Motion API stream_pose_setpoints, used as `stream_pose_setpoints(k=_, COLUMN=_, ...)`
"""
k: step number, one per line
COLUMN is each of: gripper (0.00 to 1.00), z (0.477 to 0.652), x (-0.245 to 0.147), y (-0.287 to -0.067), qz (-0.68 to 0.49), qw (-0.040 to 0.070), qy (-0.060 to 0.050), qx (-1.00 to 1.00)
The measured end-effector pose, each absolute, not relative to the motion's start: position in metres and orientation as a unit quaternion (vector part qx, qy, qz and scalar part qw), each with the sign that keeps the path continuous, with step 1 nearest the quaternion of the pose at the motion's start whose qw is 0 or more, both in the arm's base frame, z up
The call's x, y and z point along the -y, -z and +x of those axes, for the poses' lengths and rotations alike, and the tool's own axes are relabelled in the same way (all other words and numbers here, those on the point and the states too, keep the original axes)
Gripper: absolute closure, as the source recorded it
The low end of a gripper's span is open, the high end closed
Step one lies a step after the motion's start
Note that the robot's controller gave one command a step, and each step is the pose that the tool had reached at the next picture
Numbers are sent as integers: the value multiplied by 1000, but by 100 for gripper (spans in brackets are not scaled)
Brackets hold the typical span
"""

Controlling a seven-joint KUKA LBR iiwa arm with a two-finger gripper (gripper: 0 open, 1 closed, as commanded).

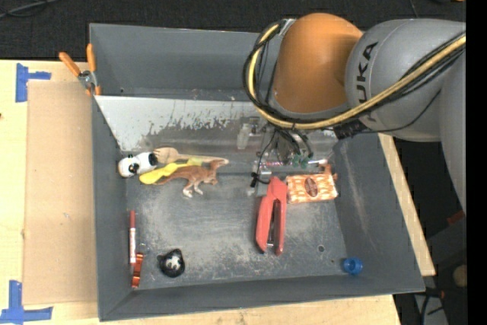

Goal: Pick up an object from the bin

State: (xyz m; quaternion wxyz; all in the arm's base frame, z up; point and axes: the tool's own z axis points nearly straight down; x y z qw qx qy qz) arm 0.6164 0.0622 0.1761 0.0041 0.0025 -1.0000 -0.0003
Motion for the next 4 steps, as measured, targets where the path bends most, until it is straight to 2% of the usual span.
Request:
stream_pose_setpoints(k=1, gripper=0, z=618, x=-62, y=-181, qz=2, qw=0, qy=0, qx=1000)
stream_pose_setpoints(k=2, gripper=0, z=610, x=-50, y=-162, qz=27, qw=1, qy=1, qx=1000)
stream_pose_setpoints(k=3, gripper=0, z=620, x=-48, y=-136, qz=38, qw=0, qy=1, qx=999)
stream_pose_setpoints(k=4, gripper=0, z=608, x=-20, y=-113, qz=53, qw=1, qy=1, qx=999)
